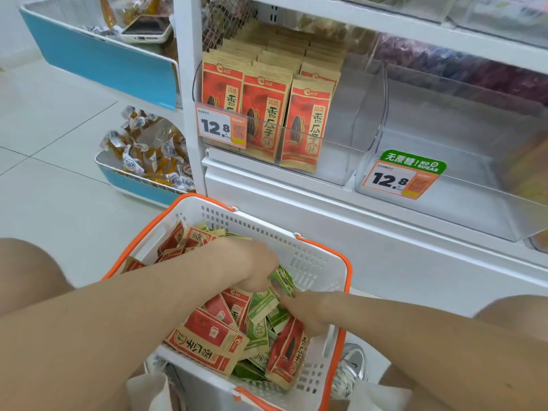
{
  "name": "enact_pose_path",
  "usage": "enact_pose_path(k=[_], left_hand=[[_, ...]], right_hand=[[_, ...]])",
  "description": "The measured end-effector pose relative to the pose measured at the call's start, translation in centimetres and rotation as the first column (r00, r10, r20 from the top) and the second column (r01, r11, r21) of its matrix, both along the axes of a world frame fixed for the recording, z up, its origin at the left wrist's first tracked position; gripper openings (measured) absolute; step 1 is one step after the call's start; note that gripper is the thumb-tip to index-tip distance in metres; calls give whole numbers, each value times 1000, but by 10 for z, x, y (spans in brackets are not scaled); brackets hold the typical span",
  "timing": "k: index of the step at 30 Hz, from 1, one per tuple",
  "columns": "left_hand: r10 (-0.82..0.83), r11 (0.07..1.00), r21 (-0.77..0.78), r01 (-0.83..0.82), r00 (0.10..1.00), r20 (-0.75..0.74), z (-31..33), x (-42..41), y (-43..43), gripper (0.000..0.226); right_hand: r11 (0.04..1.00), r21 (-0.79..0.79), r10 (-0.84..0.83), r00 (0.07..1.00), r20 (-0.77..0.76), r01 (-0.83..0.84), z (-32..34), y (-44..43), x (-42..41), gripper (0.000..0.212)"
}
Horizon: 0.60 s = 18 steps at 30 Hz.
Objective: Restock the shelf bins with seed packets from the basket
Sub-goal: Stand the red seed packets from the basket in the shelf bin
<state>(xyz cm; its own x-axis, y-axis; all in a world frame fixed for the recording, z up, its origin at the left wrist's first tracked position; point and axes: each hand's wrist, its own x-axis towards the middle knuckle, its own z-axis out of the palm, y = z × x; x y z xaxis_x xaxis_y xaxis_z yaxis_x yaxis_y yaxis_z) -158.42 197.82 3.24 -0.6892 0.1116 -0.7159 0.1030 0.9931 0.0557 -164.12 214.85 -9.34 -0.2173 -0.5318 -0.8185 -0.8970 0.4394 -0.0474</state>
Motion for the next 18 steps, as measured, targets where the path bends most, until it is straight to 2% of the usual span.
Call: enact_pose_path(k=[1, 4, 5, 9, 12, 14, 18], left_hand=[[-6, 1000, 0, 6, 1000, 4, 0, -1, 0, 40], [-5, 1000, 0, 5, 1000, 5, 0, -2, -1, 40], [3, 1000, 6, -3, 1000, 1, -1, -3, -3, 39], [37, 999, -10, -37, 999, 0, 1, -9, -8, 37], [84, 996, -24, -85, 996, -23, 13, -18, -9, 26], [157, 987, 27, -155, 983, -99, 27, -24, -12, 21], [333, 931, 235, -279, 913, -234, 53, -31, -23, 45]], right_hand=[[999, 15, 32, 999, -25, -32, -1, 1, 1, 76], [985, 83, 158, 985, -76, -151, 8, -3, 0, 24], [983, 75, 170, 983, -68, -165, 13, -6, -1, 17], [996, -24, 85, 995, 47, -84, 45, -30, -16, 21], [979, -205, -1, 997, 72, 15, 77, -47, -36, 22], [930, -359, -54, 994, 95, 85, 104, -54, -51, 9], [762, -628, -143, 987, 70, 155, 166, -55, -75, 5]])
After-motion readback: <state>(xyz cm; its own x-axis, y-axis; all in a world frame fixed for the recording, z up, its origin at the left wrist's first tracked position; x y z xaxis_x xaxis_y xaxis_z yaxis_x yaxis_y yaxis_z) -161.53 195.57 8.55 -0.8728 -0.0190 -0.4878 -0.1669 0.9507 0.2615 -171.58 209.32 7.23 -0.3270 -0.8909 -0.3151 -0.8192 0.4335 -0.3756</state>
